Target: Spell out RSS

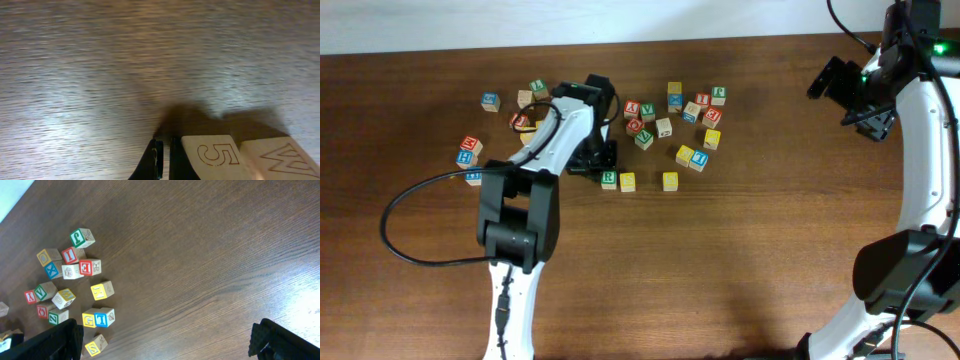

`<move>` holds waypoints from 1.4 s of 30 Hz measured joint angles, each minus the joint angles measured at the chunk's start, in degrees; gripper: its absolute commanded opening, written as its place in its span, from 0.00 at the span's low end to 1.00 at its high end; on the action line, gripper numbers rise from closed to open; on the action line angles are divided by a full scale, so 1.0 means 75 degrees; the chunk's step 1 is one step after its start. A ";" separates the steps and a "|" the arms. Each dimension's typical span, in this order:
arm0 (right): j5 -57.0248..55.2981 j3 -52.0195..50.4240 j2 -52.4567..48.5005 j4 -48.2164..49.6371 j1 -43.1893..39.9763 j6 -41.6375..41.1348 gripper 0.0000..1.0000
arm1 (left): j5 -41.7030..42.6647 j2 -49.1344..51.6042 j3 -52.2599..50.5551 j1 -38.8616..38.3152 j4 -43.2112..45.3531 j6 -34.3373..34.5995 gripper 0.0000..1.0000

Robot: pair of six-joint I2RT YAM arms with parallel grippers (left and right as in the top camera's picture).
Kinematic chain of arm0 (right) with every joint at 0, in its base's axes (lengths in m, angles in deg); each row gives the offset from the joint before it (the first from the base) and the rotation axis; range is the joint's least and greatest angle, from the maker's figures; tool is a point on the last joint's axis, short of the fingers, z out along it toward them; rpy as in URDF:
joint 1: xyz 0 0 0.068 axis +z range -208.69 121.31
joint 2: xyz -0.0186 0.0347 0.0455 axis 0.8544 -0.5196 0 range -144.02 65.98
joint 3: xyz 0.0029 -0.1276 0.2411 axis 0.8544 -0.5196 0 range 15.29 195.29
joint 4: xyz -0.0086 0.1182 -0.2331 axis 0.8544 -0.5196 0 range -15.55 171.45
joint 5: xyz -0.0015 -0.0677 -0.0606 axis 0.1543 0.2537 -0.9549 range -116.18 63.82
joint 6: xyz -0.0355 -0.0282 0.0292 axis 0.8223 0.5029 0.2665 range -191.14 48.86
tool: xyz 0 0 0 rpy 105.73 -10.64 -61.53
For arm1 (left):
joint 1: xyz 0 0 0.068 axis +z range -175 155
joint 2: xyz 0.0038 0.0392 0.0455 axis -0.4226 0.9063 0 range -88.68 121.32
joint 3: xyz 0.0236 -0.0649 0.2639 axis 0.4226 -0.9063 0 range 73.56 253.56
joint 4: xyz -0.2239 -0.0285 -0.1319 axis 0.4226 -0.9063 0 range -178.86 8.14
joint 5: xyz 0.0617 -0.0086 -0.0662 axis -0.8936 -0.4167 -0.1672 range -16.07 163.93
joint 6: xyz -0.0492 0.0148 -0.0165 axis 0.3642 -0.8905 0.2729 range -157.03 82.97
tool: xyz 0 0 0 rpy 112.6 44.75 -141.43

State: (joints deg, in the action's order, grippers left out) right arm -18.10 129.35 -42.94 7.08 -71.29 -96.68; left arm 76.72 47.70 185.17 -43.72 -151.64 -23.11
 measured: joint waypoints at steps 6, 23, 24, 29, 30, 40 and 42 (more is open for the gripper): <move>0.0000 0.0000 0.0000 0.0000 0.0000 0.0006 0.98 | 0.0032 0.0000 0.0000 -0.0169 -0.0006 -0.0119 0.00; 0.0000 0.0000 0.0000 0.0000 0.0000 0.0009 0.98 | 0.0146 0.0000 0.0000 -0.0361 -0.0548 -0.0114 0.00; 0.0000 0.0000 0.0000 0.0000 0.0000 0.0006 0.98 | 0.0172 0.0000 0.0000 -0.0361 -0.0551 -0.0114 0.00; 0.0000 0.0000 0.0000 0.0000 0.0000 0.0009 0.99 | 0.0376 0.0000 0.0000 -0.0405 -0.0551 -0.0114 0.00; 0.0000 0.0000 0.0000 0.0000 0.0000 0.0006 0.98 | 0.0437 0.0000 0.0000 -0.0437 -0.0551 -0.0114 0.00; 0.0000 0.0000 0.0000 0.0000 0.0000 0.0003 0.98 | 0.0606 0.0000 -0.0003 -0.0542 -0.0790 0.0268 0.00; 0.0000 0.0000 0.0000 0.0000 0.0000 0.0006 0.98 | 0.0664 0.0000 -0.0003 -0.0548 -0.0863 0.0356 0.00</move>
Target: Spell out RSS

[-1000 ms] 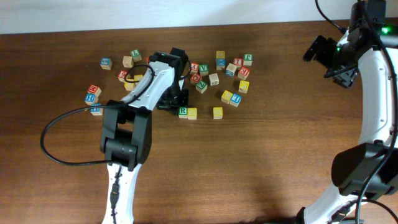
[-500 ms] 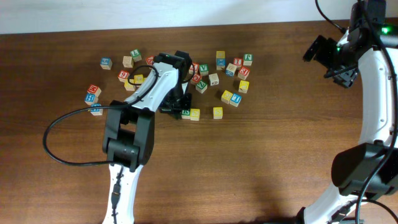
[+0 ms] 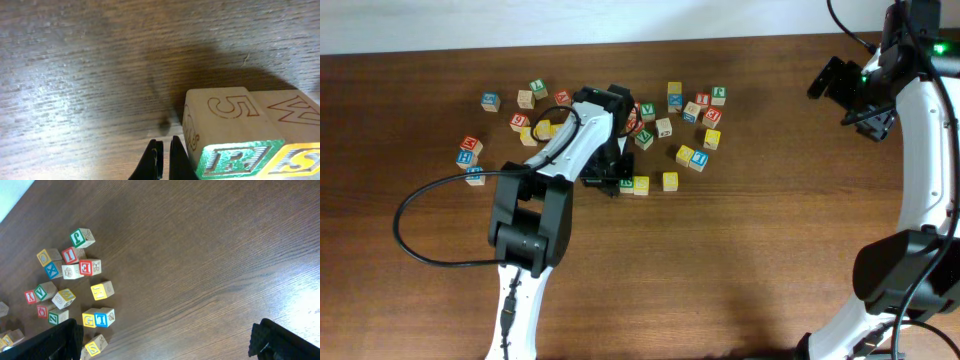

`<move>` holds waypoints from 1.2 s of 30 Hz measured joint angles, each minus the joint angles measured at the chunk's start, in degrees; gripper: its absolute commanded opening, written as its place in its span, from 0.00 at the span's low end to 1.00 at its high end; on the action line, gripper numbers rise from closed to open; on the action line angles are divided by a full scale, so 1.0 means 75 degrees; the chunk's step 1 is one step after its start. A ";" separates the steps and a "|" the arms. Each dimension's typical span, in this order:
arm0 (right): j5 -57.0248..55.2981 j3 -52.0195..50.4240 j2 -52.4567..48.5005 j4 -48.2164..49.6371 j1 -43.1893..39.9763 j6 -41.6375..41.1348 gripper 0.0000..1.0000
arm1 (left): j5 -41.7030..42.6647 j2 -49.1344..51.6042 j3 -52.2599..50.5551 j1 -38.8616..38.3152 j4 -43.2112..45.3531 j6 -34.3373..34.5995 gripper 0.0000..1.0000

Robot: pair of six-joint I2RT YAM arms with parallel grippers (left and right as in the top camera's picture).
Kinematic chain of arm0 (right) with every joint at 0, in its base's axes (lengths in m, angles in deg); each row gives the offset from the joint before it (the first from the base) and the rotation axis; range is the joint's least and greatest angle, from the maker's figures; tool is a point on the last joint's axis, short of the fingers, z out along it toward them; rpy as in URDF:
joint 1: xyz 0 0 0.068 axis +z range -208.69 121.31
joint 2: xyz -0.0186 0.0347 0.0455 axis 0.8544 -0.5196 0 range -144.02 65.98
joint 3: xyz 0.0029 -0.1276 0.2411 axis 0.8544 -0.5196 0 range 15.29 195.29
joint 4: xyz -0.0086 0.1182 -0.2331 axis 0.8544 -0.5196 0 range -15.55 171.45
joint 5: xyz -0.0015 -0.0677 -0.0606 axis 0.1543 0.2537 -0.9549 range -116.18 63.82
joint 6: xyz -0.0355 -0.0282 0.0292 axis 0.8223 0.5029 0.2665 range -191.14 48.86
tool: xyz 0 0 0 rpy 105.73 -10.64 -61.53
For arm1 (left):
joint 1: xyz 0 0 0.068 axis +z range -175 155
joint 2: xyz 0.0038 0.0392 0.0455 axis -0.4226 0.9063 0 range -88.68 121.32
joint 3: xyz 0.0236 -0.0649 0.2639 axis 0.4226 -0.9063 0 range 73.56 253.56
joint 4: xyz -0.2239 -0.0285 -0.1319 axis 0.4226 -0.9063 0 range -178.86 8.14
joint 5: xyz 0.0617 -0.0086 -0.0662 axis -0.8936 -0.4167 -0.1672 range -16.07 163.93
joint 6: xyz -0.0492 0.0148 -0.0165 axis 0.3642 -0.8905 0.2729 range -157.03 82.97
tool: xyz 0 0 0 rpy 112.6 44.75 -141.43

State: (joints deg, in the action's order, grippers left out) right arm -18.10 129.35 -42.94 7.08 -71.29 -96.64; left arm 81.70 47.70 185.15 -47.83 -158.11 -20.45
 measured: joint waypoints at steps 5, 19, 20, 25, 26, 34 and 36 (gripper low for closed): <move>0.0000 0.0000 0.0000 0.0000 0.0000 -0.0006 0.98 | 0.0344 0.0000 0.0000 -0.0006 -0.0009 0.0134 0.00; 0.0000 0.0000 0.0000 0.0000 0.0000 0.0000 0.98 | 0.0487 0.0000 -0.0003 -0.0192 0.0510 0.0131 0.00; 0.0000 0.0000 0.0000 0.0000 0.0000 -0.0003 0.98 | 0.0484 0.0000 -0.0003 -0.0207 0.0557 0.0131 0.00; 0.0000 0.0000 0.0000 0.0000 0.0000 0.0000 0.98 | 0.0478 0.0000 -0.0003 -0.0219 0.0635 0.0131 0.00; 0.0000 0.0000 0.0000 0.0000 0.0000 0.0000 0.98 | 0.0478 0.0000 -0.0003 -0.0219 0.0635 0.0131 0.00; 0.0000 0.0000 0.0000 0.0000 0.0000 0.0006 0.98 | 0.0303 0.0000 -0.0003 -0.0219 0.0670 0.0131 0.00; 0.0000 0.0000 0.0000 0.0000 0.0000 0.0000 0.98 | 0.0309 0.0000 -0.0003 -0.0219 0.0670 0.0131 0.00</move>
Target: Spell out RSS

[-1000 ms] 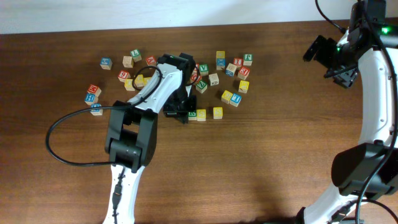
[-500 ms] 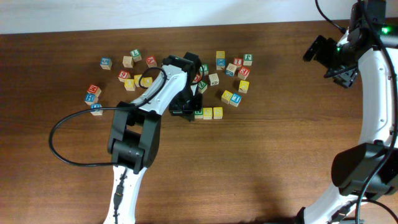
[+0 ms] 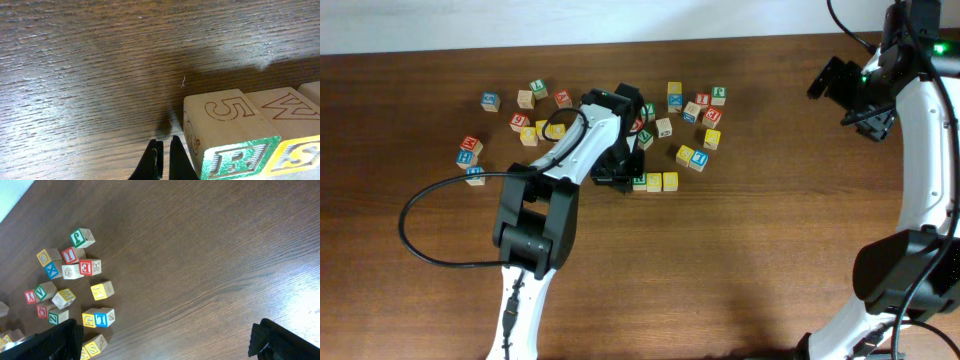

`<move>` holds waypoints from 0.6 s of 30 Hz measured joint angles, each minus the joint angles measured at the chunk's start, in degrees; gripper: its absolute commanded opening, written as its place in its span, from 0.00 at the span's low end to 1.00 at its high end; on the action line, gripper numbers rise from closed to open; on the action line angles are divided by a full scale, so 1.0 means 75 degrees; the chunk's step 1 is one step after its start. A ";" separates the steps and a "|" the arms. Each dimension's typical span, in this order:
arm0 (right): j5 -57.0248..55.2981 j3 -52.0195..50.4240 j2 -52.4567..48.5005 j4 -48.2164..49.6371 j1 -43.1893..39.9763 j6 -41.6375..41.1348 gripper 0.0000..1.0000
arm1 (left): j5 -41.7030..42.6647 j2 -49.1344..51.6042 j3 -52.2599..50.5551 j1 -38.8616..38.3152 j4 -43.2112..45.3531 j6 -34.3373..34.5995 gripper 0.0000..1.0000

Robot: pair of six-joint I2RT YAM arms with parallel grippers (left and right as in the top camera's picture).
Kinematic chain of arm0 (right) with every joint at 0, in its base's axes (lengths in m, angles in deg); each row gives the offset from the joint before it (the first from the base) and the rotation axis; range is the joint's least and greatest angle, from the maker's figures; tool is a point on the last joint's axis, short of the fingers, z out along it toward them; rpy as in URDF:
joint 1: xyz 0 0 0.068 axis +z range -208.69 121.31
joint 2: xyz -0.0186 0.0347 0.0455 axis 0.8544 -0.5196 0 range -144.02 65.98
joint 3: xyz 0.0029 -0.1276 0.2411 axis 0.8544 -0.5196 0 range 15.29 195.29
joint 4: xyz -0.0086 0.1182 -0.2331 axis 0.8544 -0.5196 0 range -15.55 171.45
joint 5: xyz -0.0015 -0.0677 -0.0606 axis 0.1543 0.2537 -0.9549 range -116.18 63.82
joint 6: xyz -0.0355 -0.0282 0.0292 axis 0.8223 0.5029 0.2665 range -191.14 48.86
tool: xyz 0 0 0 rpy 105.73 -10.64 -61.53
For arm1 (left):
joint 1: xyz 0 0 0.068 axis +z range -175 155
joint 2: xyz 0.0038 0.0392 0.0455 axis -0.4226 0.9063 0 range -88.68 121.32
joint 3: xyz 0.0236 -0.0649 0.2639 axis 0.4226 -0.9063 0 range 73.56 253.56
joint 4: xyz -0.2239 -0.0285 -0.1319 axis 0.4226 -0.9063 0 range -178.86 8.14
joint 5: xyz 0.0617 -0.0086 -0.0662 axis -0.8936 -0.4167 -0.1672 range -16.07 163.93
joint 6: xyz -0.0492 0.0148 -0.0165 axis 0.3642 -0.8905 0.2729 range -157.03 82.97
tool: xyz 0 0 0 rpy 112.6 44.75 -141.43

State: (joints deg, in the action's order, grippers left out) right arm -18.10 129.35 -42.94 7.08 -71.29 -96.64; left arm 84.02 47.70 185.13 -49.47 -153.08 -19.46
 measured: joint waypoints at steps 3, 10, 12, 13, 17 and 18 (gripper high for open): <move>0.0000 0.0000 0.0000 0.0000 0.0000 0.0000 0.99 | 0.0000 0.0000 0.0000 0.0000 0.0000 0.0000 0.00; 0.0000 0.0000 0.0000 0.0000 0.0000 0.0000 0.98 | 0.0003 0.0000 0.0000 0.0000 0.0000 -0.0085 0.00; 0.0000 0.0000 0.0000 0.0000 0.0000 -0.0003 0.98 | 0.0003 0.0000 0.0000 0.0000 0.0000 -0.0096 0.00; 0.0000 0.0000 0.0000 0.0000 0.0000 0.0000 0.98 | 0.0000 0.0000 0.0000 0.0000 0.0000 -0.0111 0.00; 0.0000 0.0000 0.0000 0.0000 0.0000 0.0000 0.98 | 0.0000 0.0000 0.0000 0.0000 0.0000 -0.0119 0.00; 0.0000 0.0000 0.0000 0.0000 0.0000 0.0000 0.98 | 0.0000 0.0000 0.0000 0.0000 0.0000 -0.0119 0.00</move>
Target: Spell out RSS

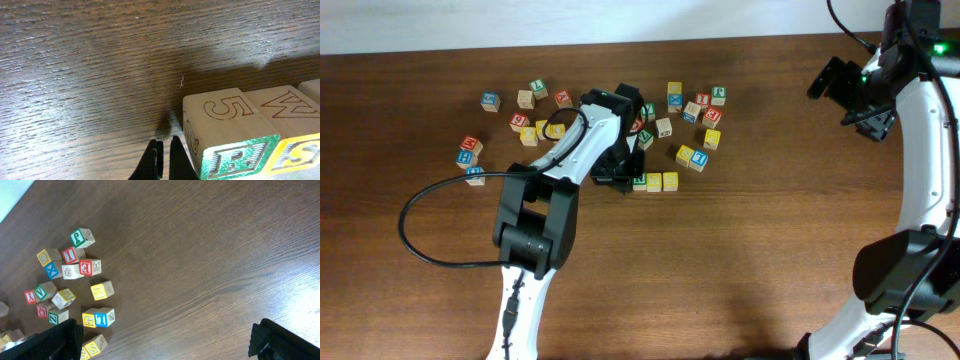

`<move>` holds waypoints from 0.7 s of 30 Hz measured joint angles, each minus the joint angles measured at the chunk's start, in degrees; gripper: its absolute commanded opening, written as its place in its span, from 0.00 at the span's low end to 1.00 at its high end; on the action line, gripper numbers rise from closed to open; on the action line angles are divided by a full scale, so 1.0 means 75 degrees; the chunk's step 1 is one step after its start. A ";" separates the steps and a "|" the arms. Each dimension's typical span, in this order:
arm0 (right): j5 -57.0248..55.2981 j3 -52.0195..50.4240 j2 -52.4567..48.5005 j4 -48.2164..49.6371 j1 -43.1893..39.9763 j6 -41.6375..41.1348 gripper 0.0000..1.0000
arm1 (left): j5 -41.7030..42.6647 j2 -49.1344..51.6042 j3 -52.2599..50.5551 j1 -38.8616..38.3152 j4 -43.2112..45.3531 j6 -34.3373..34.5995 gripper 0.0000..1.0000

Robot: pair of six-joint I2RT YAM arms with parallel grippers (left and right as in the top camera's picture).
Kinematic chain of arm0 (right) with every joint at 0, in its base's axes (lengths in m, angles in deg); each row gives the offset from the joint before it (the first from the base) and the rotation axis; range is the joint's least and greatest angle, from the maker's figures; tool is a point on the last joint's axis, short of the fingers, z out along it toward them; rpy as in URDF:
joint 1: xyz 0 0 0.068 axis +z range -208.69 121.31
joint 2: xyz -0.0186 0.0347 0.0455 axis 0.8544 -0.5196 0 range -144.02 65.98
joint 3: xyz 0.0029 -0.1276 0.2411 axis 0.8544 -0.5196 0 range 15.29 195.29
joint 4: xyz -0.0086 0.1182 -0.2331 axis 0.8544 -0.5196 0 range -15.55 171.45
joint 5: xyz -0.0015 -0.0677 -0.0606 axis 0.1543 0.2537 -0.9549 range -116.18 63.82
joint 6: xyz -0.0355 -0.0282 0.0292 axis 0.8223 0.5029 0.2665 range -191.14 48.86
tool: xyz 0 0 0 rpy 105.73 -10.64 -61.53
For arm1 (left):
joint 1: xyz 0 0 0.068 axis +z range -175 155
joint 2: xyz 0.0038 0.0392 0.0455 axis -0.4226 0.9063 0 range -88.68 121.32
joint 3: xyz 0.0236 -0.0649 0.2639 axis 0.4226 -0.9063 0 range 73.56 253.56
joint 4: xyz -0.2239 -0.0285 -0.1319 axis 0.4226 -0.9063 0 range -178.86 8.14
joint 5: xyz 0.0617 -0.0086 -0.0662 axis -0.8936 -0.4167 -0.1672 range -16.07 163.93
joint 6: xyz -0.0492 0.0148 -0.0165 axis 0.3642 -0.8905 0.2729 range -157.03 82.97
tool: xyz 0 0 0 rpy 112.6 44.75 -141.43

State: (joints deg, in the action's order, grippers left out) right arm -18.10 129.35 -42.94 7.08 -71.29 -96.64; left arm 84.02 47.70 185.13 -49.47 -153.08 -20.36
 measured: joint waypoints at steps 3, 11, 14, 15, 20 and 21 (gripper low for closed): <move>0.0000 0.0000 0.0000 0.0000 0.0000 0.0000 0.98 | 0.0000 0.0000 0.0000 0.0000 0.0003 -0.0015 0.00; 0.0000 0.0000 0.0000 0.0000 0.0000 0.0003 0.98 | 0.0000 0.0000 0.0000 0.0000 0.0023 -0.0032 0.00; 0.0000 0.0000 0.0000 0.0000 0.0000 0.0000 0.98 | 0.0000 0.0000 0.0000 0.0000 0.0023 -0.0032 0.00; 0.0000 0.0000 0.0000 0.0000 0.0000 -0.0003 0.98 | 0.0000 0.0000 0.0000 0.0000 0.0026 -0.0032 0.00; 0.0000 0.0000 0.0000 0.0000 0.0000 0.0000 0.98 | 0.0000 0.0000 0.0000 -0.0032 0.0087 -0.0117 0.00; 0.0000 0.0000 0.0000 0.0000 0.0000 0.0000 0.98 | 0.0000 0.0000 0.0000 -0.0038 0.0099 -0.0117 0.00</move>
State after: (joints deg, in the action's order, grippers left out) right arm -18.10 129.35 -42.94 7.08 -71.29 -96.64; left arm 84.02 47.70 185.13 -49.75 -152.34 -21.24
